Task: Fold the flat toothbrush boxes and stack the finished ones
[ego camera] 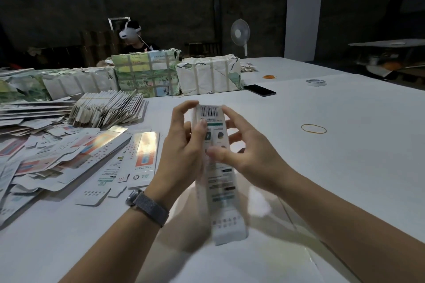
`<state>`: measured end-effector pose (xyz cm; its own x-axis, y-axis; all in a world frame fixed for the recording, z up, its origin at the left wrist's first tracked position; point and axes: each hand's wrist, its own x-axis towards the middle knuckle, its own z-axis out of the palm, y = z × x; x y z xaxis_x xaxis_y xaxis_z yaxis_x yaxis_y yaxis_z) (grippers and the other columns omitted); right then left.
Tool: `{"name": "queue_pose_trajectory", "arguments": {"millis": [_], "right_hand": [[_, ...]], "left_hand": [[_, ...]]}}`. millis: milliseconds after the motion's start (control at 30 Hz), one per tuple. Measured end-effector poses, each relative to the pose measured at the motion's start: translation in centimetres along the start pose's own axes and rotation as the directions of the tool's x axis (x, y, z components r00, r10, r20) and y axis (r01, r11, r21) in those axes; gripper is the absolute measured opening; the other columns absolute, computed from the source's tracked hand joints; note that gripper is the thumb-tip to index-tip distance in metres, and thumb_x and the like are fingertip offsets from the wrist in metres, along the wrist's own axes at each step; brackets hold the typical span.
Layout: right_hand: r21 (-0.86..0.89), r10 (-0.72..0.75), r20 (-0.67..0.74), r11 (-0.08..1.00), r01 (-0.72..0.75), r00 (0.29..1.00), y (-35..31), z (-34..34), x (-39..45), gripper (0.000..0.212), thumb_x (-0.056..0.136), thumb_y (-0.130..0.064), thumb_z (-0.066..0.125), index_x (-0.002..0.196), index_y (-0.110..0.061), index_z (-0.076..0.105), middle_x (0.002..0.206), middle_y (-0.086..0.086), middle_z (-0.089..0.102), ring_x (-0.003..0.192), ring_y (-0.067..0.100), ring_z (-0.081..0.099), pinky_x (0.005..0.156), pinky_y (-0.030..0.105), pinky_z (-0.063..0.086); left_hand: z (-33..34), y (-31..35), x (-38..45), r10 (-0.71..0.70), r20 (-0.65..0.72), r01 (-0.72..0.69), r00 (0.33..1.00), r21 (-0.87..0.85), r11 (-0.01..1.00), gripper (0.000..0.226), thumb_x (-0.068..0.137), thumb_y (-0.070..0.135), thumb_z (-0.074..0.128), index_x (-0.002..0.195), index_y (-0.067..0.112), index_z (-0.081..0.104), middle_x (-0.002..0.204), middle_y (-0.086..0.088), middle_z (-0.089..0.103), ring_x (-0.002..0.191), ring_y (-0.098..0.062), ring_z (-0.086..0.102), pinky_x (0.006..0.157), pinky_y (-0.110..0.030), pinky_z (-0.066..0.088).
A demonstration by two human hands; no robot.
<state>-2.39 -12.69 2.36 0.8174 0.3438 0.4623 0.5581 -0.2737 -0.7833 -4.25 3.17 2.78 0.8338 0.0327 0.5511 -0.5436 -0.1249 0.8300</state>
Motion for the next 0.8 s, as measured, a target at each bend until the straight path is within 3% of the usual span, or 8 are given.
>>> {"name": "queue_pose_trajectory", "arguments": {"millis": [100,200,333,433,533,633,733,800], "right_hand": [[-0.193,-0.09,0.017,0.977,0.092,0.996,-0.4,0.0,-0.5,0.1,0.075,-0.049,0.076,0.156,-0.035,0.021,0.128,-0.009,0.05,0.109,0.005,0.055,0.089,0.029,0.054],[-0.27,-0.084,-0.02,0.96,0.076,0.996,-0.9,-0.2,-0.5,0.095,0.077,-0.038,0.074,0.157,-0.035,0.022,0.127,-0.006,0.051,0.109,0.012,0.057,0.091,0.039,0.055],[-0.458,-0.04,-0.055,0.889,0.01,0.998,-1.4,-2.3,0.0,0.088,0.073,-0.048,0.063,0.154,-0.036,0.03,0.111,-0.011,0.049,0.1,0.012,0.055,0.088,0.035,0.052],[-0.588,0.047,-0.097,0.803,-0.095,0.994,-0.3,-6.4,-0.8,0.085,0.074,-0.048,0.064,0.152,-0.035,0.033,0.112,-0.01,0.05,0.104,0.013,0.05,0.089,0.033,0.048],[-0.71,0.151,-0.161,0.669,-0.221,0.975,1.8,-12.1,-3.2,0.078,0.08,-0.043,0.068,0.151,-0.034,0.035,0.116,-0.007,0.05,0.108,0.014,0.049,0.089,0.033,0.047],[-0.774,0.286,-0.288,0.492,-0.398,0.914,3.9,-19.2,-6.1,0.073,0.083,-0.047,0.065,0.149,-0.033,0.039,0.123,-0.007,0.047,0.113,0.015,0.05,0.09,0.034,0.047],[-0.804,0.383,-0.43,0.249,-0.54,0.818,5.7,-26.3,-9.0,0.066,0.083,-0.046,0.062,0.144,-0.033,0.043,0.125,-0.005,0.046,0.117,0.018,0.049,0.085,0.033,0.045],[-0.803,0.424,-0.491,0.118,-0.583,0.762,6.8,-30.5,-10.9,0.056,0.082,-0.042,0.062,0.135,-0.031,0.049,0.12,-0.003,0.046,0.116,0.021,0.05,0.082,0.035,0.046]], "left_hand": [[0.2,0.2,0.1,0.008,-0.038,-0.009,0.999,-0.025,1.0,0.026,0.101,0.022,0.057,0.118,0.04,0.046,0.086,0.002,0.075,0.071,-0.012,0.074,0.053,-0.024,0.056],[0.2,0.2,0.0,-0.014,-0.024,0.013,1.0,-0.027,1.0,0.03,0.092,0.037,0.061,0.115,0.046,0.045,0.092,0.001,0.075,0.075,-0.018,0.075,0.051,-0.03,0.057],[0.2,-0.2,0.1,-0.038,-0.017,0.039,0.999,0.043,0.998,0.039,0.089,0.051,0.052,0.125,0.049,0.037,0.093,-0.003,0.073,0.081,-0.018,0.073,0.052,-0.027,0.054],[-0.2,-1.2,0.5,-0.05,-0.035,0.053,0.998,0.088,0.995,0.029,0.099,0.049,0.055,0.123,0.052,0.041,0.088,0.002,0.071,0.083,-0.014,0.072,0.049,-0.026,0.054],[-1.1,-2.1,0.9,-0.05,-0.009,0.051,0.999,0.131,0.99,0.026,0.083,0.066,0.051,0.109,0.063,0.049,0.089,0.011,0.073,0.08,-0.01,0.072,0.045,-0.026,0.054],[-1.6,-3.3,1.0,-0.087,-0.014,0.088,0.996,0.171,0.981,0.035,0.078,0.072,0.051,0.11,0.06,0.054,0.086,0.015,0.072,0.077,-0.013,0.072,0.043,-0.03,0.053],[-1.3,-4.7,0.9,-0.105,-0.041,0.112,0.994,0.24,0.964,0.017,0.094,0.055,0.052,0.11,0.059,0.055,0.085,0.015,0.071,0.079,-0.016,0.07,0.04,-0.031,0.052],[-0.9,-5.3,1.1,-0.13,-0.041,0.136,0.991,0.265,0.954,0.022,0.103,0.035,0.055,0.106,0.057,0.057,0.087,0.004,0.07,0.082,-0.022,0.068,0.038,-0.028,0.052]]}}
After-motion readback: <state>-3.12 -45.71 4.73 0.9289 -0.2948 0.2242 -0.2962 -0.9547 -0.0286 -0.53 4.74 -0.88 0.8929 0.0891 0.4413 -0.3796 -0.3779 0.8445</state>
